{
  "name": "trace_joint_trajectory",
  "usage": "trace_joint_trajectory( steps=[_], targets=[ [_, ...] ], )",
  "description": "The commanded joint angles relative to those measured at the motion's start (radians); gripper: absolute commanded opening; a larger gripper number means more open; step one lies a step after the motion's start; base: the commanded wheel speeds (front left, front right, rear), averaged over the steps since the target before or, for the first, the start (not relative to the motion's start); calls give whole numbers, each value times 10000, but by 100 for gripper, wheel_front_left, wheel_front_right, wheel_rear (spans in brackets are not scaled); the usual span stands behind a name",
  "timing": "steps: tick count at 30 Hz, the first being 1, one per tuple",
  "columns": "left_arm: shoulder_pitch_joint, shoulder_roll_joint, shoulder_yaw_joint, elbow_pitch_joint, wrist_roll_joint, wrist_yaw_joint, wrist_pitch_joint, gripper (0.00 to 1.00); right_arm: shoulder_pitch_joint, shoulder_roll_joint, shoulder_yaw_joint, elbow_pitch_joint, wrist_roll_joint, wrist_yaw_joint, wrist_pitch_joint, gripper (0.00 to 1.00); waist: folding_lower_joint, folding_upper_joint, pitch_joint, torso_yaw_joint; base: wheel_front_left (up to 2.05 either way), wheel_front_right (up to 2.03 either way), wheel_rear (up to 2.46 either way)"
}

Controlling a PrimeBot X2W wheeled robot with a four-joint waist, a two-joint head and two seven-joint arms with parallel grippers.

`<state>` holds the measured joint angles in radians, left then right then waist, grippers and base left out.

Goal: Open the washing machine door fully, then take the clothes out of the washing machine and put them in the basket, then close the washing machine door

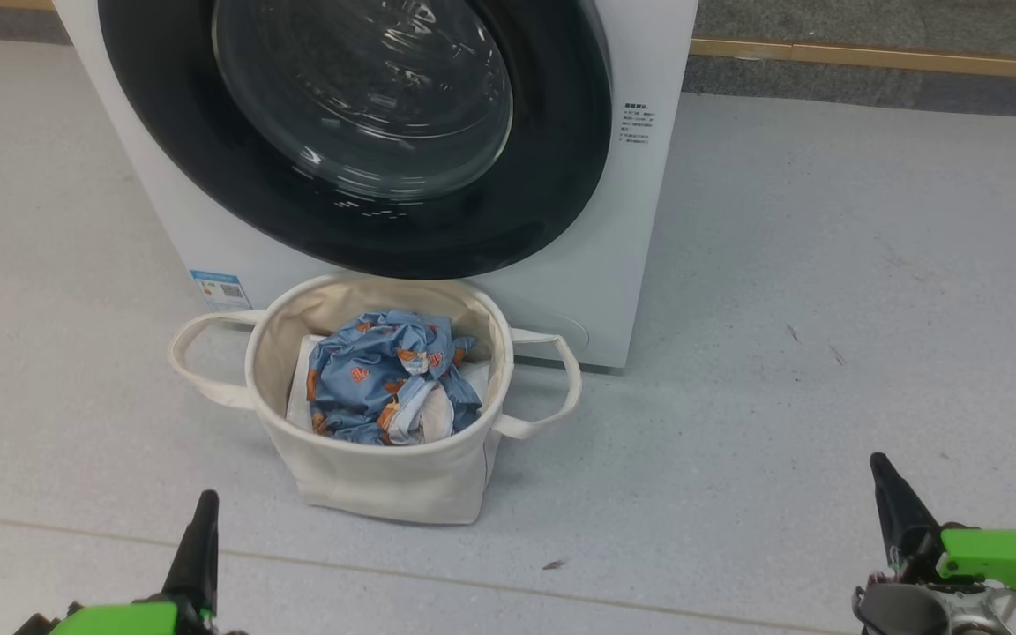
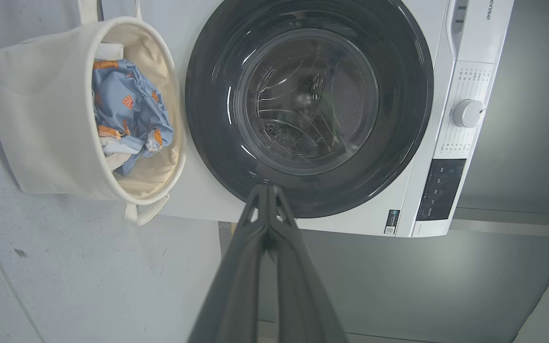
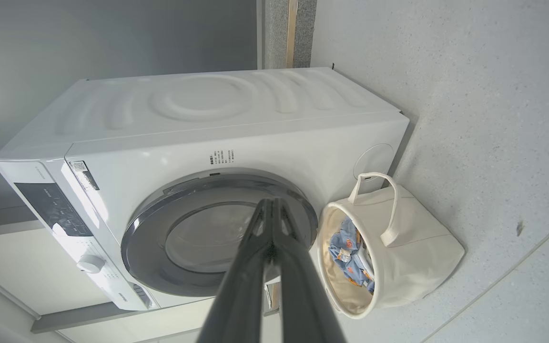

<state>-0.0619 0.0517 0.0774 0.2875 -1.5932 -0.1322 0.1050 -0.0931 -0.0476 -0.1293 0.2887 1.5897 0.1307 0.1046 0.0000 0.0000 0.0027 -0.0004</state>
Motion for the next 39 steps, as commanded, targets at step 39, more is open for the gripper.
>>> trace_joint_trajectory(
  steps=[39],
  targets=[
    [-461,-15,366,-426,-153,15,84,0,-148,-26,154,-439,188,0,87,0,0,0,4,4,0,0,0]
  ],
)
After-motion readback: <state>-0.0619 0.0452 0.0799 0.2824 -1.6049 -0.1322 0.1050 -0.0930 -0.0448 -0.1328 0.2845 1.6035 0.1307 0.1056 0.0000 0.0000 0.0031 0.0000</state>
